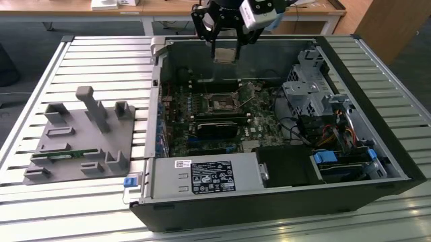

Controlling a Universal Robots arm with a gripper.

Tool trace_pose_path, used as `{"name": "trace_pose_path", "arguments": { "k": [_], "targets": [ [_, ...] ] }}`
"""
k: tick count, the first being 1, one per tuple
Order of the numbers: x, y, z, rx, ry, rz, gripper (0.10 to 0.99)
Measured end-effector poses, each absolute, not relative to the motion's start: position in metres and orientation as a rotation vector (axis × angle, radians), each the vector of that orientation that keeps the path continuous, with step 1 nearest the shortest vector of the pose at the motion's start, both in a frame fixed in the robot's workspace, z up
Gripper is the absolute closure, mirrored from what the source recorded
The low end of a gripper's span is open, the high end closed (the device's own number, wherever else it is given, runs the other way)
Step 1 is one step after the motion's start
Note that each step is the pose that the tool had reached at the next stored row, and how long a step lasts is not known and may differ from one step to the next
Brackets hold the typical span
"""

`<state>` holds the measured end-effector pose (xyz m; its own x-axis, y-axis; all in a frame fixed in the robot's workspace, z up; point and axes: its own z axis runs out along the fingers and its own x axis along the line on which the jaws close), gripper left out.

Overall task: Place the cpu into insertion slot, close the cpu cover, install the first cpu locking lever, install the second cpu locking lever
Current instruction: 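Place the cpu into insertion slot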

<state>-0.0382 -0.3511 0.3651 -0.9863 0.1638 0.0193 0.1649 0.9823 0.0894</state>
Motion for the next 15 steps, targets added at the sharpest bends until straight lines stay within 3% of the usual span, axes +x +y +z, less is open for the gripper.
{"name": "trace_pose_path", "arguments": {
  "k": [15],
  "targets": [
    [-0.0382, -0.3511, 0.3651, -0.346, -3.11, -0.142, 0.545]
  ]
}}
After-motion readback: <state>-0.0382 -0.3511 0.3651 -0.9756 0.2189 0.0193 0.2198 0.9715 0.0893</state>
